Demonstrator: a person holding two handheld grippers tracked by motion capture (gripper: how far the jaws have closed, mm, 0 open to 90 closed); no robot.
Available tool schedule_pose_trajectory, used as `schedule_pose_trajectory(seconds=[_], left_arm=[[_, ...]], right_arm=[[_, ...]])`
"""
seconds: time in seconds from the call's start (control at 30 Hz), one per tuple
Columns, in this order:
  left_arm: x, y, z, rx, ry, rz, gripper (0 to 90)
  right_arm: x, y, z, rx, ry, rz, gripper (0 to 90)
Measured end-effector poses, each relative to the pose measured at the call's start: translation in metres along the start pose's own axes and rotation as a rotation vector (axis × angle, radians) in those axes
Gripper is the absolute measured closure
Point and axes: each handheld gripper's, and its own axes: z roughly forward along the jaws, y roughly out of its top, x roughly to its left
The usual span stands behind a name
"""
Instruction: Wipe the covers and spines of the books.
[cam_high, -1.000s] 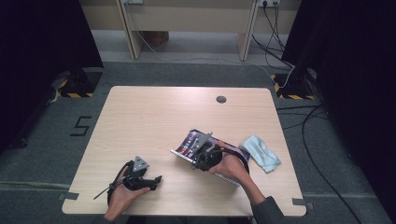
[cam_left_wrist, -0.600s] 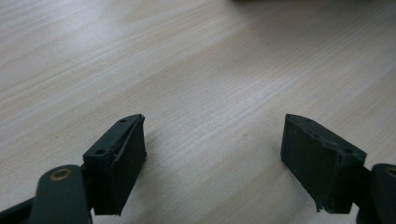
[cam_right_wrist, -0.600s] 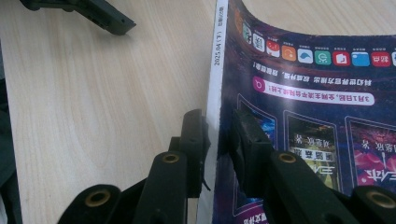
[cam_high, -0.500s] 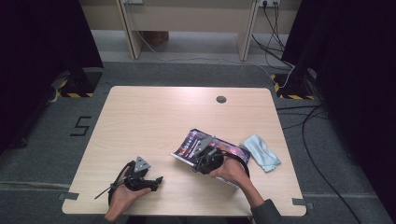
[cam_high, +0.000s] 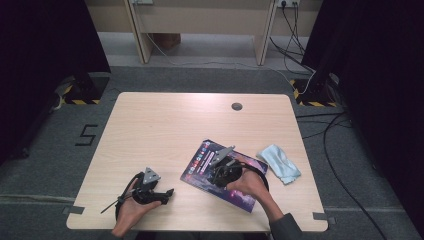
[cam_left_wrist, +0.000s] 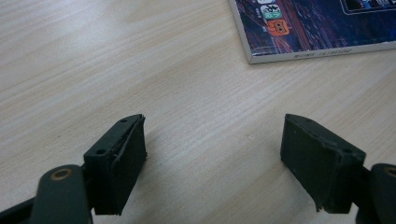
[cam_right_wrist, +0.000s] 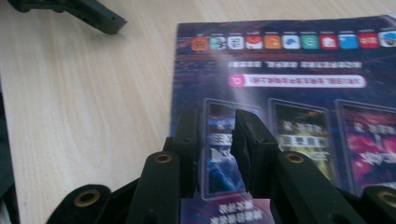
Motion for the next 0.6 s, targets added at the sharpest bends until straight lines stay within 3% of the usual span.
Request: schedule_pose_trajectory(seconds=[0.2, 0.33, 0.6], left_arm=[[0.000, 0.000, 0.000, -0.001, -0.002, -0.002, 22.1], [0.001, 0.001, -0.001, 0.001, -0.001, -0.002, 22.2], [0.001, 0.002, -0.002, -0.023, -0.009, -0.001, 22.2]], right_arm=[[-0.012, -0.011, -0.011, -0.051, -0.039, 0.063, 62.2], [-0.021, -0.019, -0.018, -0.091, -0.083, 0.112, 49.3], [-0.033, -0.030, -0.031, -0.130, -0.153, 0.200, 39.0]])
